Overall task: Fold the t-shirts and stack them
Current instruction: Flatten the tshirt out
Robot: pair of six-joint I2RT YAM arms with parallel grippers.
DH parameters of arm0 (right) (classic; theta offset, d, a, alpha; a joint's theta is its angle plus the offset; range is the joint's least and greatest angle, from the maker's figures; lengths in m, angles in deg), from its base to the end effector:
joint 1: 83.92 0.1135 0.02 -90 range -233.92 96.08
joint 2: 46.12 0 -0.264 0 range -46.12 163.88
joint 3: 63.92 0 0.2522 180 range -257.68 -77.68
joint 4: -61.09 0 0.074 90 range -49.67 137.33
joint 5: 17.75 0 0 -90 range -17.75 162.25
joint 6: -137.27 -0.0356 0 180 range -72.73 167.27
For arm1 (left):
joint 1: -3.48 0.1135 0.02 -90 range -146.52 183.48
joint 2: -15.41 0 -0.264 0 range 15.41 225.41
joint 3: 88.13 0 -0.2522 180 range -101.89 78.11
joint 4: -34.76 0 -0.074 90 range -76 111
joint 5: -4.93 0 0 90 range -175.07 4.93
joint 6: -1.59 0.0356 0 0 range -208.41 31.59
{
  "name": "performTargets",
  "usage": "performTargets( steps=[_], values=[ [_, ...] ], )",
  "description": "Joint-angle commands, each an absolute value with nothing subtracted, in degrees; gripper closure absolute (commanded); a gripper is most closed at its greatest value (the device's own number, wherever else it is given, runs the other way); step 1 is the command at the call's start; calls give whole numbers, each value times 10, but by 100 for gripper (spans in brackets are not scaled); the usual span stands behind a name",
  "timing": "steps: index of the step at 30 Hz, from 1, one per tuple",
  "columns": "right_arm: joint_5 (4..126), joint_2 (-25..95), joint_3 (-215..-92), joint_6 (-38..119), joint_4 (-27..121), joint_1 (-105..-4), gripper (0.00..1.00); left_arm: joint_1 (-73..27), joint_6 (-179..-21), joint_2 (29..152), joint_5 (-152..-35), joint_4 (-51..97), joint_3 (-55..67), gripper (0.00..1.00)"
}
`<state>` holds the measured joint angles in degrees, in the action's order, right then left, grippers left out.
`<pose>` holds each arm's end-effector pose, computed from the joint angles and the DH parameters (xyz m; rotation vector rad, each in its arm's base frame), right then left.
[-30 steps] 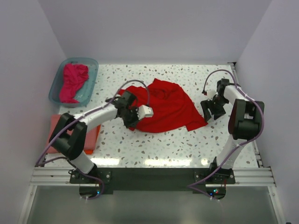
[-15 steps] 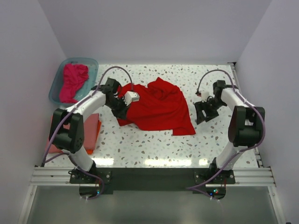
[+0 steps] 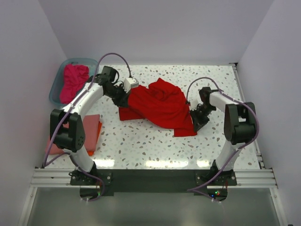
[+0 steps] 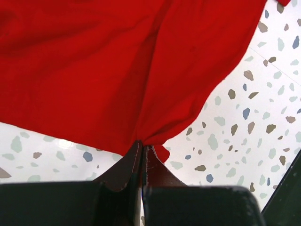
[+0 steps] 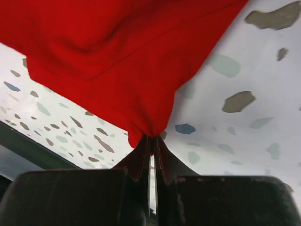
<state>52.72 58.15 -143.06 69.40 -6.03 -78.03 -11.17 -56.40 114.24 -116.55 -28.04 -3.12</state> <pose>0.3063 0.0436 0.1548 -0.7370 2.9968 0.5343 0.3373 -0.1074 0.2617 1.1641 2.3180 -0.6407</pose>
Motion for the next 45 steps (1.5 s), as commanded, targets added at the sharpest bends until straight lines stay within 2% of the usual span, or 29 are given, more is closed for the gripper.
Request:
performTargets(
  steps=[1,8,9,11,14,15,16,17,18,19,20,25,28,29,31,33,38,45],
  values=[
    [563,578,-1508,695,-68,-788,100,-94,-583,1150,-1184,-287,-61,100],
    [650,583,-1773,790,-176,-817,100,-81,-588,1155,-1196,-274,-82,100],
    [651,601,-1840,814,-223,-811,100,-80,-578,1152,-1196,-279,-84,100],
    [658,612,-1888,839,-282,-794,100,-76,-567,1144,-1194,-283,-80,100],
    [647,596,-1847,873,-348,-742,100,-62,-531,1128,-1192,-308,-62,100],
    [625,568,-1782,886,-363,-709,100,-52,-501,1124,-1193,-319,-56,100],
    [612,554,-1750,895,-365,-691,95,-46,-489,1120,-1190,-333,-48,100],
    [600,537,-1723,890,-359,-678,62,-38,-477,1112,-1186,-339,-29,100],
    [570,512,-1689,884,-339,-670,43,-24,-458,1110,-1183,-345,-21,100],
    [557,501,-1679,876,-329,-672,30,-15,-454,1109,-1182,-349,-13,100],
    [556,493,-1671,852,-313,-675,21,-5,-451,1113,-1181,-359,-7,100],
    [515,468,-1613,837,-231,-734,23,1,-474,1140,-1195,-360,-20,100],
    [523,468,-1552,825,-164,-763,39,5,-482,1176,-1197,-360,-43,100],
    [526,474,-1542,807,-150,-769,47,10,-484,1194,-1197,-360,-55,100],
    [525,503,-1529,780,-124,-780,55,13,-484,1217,-1196,-368,-70,100],
    [520,516,-1527,733,-94,-781,59,15,-483,1226,-1193,-372,-85,100],
    [502,555,-1532,654,-46,-779,56,15,-483,1242,-1190,-379,-100,100],
    [495,638,-1548,633,-40,-768,51,15,-489,1238,-1182,-371,-92,100]
  ],
)
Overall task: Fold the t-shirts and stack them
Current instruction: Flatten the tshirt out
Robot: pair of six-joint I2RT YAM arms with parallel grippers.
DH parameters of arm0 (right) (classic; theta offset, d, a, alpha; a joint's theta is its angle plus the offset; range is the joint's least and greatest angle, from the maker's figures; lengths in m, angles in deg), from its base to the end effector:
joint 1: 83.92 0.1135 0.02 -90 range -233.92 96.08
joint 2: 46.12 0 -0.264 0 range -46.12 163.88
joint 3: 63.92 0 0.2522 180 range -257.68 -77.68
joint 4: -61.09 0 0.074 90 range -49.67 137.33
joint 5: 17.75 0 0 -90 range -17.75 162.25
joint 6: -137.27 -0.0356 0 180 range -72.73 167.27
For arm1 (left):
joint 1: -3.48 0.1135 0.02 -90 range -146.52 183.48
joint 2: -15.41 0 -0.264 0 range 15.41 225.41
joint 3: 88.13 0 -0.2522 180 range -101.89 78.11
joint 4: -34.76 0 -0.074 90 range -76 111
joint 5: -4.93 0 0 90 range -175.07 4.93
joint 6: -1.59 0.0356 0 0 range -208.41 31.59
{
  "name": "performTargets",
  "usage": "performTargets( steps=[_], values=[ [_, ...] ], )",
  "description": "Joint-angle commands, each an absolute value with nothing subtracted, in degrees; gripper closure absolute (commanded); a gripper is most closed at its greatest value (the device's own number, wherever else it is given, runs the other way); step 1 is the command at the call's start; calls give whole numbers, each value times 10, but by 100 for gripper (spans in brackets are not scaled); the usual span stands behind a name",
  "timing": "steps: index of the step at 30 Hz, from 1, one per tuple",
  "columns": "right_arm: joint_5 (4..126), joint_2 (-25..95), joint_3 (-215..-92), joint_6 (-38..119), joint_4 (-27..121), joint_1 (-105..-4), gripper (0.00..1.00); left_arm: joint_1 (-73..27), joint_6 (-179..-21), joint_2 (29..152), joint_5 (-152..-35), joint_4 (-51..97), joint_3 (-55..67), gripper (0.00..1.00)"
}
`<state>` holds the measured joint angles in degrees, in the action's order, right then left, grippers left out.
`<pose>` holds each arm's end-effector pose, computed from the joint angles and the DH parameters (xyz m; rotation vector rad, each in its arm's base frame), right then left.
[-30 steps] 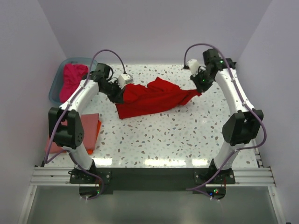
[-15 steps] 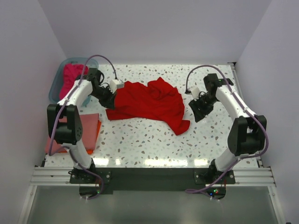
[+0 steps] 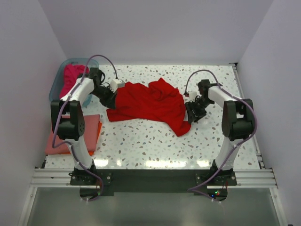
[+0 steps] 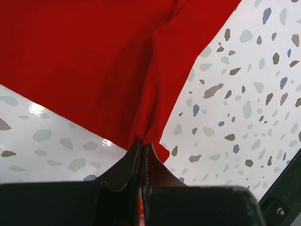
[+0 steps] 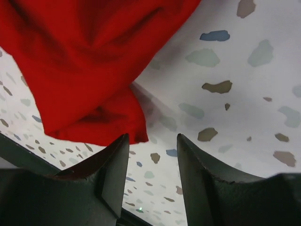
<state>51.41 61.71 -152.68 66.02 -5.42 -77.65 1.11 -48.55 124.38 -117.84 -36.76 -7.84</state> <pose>0.3440 0.0505 0.1755 -0.6661 2.9043 0.5322 0.3703 -0.0346 0.2200 1.0427 2.5206 -0.6886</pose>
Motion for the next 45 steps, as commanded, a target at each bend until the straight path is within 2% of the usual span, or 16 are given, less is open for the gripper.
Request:
performTargets(
  steps=[1,4,6,9,10,13,18,21,25,30,35,41,45],
  values=[
    [498,643,-1548,633,-41,-768,51,15,-490,1236,-1182,-367,-90,100],
    [499,662,-1548,634,-39,-767,52,15,-491,1229,-1179,-361,-84,100],
    [492,673,-1555,630,-44,-766,57,15,-495,1225,-1178,-356,-75,100],
    [458,683,-1576,628,-65,-770,97,15,-500,1218,-1178,-347,-67,100],
    [447,678,-1582,628,-70,-775,100,16,-503,1214,-1179,-344,-70,100],
    [400,624,-1619,615,-80,-819,100,27,-512,1211,-1187,-341,-105,100],
    [324,553,-1785,538,-60,-938,100,35,-539,1222,-1210,-327,-226,100],
    [316,541,-1881,458,-3,-981,100,35,-571,1229,-1217,-271,-343,100],
    [340,523,-1970,333,80,-1003,100,35,-638,1204,-1173,-144,-395,100],
    [424,463,-1998,267,194,-1005,100,55,-683,1109,-1123,72,-318,100],
    [532,398,-1994,280,239,-1006,100,57,-661,1060,-1092,131,-281,100],
    [590,354,-1994,304,272,-1006,100,56,-629,977,-1070,221,-172,100],
    [605,337,-1991,319,299,-1006,100,55,-631,951,-1074,238,-155,100]
  ],
)
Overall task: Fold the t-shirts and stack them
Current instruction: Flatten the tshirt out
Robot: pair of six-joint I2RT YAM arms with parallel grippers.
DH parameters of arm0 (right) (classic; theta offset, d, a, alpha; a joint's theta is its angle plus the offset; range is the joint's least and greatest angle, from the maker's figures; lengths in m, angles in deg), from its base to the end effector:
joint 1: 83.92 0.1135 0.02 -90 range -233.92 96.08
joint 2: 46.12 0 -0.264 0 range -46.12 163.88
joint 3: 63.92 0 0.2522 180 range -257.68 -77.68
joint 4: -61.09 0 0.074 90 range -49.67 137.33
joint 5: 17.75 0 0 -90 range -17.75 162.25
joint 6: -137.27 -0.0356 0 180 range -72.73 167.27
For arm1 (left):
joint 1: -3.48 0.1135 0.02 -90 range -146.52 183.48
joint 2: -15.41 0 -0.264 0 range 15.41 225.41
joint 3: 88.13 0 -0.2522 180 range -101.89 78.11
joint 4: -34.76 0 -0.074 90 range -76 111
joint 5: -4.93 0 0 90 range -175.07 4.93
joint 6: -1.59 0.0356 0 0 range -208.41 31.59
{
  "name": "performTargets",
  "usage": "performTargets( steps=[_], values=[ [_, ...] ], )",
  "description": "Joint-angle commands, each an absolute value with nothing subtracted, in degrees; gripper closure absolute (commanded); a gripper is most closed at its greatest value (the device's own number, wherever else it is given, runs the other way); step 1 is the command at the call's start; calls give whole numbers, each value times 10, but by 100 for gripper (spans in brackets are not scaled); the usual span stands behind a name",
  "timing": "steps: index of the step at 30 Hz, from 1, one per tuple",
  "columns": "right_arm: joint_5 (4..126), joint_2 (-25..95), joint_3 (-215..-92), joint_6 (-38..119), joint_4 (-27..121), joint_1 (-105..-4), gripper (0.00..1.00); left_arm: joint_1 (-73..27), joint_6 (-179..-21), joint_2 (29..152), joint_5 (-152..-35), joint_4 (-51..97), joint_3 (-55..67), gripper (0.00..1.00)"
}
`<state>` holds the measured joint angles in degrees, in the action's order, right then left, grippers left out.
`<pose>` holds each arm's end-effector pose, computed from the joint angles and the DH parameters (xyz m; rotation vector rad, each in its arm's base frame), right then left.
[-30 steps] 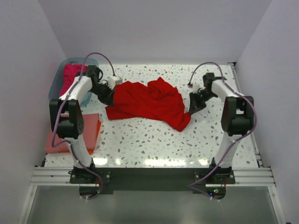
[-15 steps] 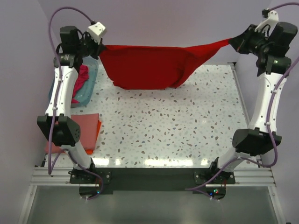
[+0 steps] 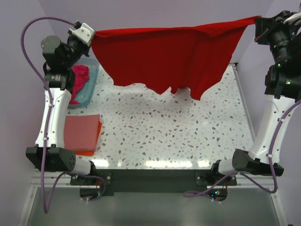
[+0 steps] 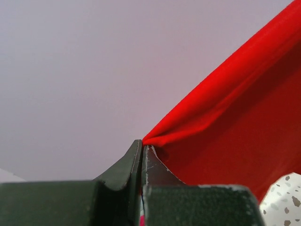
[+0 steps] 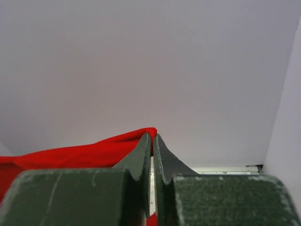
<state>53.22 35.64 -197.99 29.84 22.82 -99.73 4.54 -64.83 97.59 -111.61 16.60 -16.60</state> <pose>0.2348 -0.0544 0.6005 0.1055 1.3393 0.2439 0.3152 -0.0101 0.5017 0.6437 1.2926 0.0218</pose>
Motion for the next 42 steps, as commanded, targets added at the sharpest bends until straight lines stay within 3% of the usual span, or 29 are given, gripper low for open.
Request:
performTargets(
  steps=[1,13,23,28,34,39,42],
  values=[
    [606,333,-1990,322,307,-1005,100,56,-630,949,-1075,239,-153,100],
    [592,383,-2044,342,302,-1005,100,54,-639,1022,-1140,104,-271,100],
    [615,211,-1932,420,308,-1006,100,54,-642,842,-1219,71,-126,100],
    [649,141,-1913,447,305,-1006,100,55,-678,778,-1255,12,-110,100],
    [695,122,-1980,502,307,-1005,100,55,-717,732,-1277,-75,-179,100],
    [697,180,-2037,529,299,-1006,100,56,-722,763,-1256,-133,-263,100],
    [674,201,-2005,529,300,-1005,100,54,-703,804,-1242,-187,-299,100]
  ],
)
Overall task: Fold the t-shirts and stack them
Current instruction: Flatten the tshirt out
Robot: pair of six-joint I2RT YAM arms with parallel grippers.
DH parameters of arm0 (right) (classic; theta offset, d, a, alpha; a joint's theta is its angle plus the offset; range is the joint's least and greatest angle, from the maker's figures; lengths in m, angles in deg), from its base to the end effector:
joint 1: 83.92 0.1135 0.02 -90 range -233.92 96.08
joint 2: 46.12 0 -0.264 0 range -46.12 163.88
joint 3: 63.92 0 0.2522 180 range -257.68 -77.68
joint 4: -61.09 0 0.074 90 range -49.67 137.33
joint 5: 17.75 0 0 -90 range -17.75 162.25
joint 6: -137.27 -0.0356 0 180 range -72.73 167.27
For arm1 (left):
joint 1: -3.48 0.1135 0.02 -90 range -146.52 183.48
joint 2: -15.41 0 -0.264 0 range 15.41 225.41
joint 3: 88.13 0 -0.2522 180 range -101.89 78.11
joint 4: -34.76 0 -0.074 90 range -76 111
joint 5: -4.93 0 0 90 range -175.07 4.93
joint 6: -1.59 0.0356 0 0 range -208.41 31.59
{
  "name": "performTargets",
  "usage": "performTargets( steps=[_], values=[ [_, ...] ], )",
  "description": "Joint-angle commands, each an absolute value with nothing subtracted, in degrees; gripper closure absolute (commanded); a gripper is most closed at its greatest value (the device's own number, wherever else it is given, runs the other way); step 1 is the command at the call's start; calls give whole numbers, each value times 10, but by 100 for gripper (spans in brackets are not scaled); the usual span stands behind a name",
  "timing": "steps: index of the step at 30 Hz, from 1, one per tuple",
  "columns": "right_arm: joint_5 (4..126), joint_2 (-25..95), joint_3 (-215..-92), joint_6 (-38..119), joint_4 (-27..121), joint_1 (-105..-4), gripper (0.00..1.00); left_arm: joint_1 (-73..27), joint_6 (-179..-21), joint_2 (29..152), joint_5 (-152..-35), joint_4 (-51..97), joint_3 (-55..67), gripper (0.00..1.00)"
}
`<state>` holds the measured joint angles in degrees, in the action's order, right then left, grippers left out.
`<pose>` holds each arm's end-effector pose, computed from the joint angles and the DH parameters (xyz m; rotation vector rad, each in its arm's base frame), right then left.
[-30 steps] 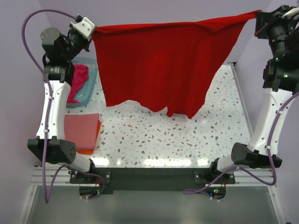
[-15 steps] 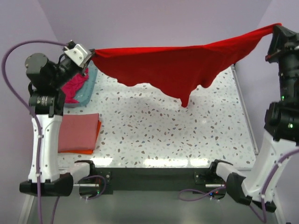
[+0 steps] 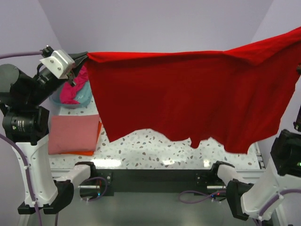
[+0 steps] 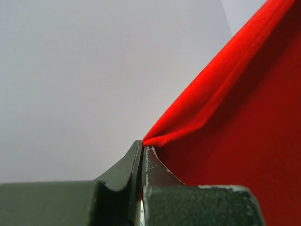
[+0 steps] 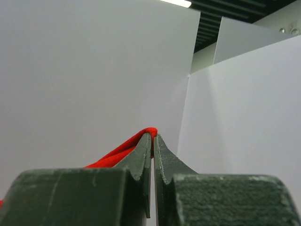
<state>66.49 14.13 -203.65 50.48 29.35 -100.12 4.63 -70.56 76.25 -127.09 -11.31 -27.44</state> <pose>0.0093 0.0010 0.6716 -0.0120 0.7457 -0.2859 0.1218 -0.0214 0.5806 0.7884 1.1740 -0.2214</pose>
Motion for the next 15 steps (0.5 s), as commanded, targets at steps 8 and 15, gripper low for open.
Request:
performTargets(
  steps=[8,15],
  values=[
    [521,269,-1825,461,318,-992,100,54,-661,905,-1249,-246,-203,100],
    [575,413,-1694,571,347,-895,100,24,-677,1070,-1204,-163,-129,98]
  ],
)
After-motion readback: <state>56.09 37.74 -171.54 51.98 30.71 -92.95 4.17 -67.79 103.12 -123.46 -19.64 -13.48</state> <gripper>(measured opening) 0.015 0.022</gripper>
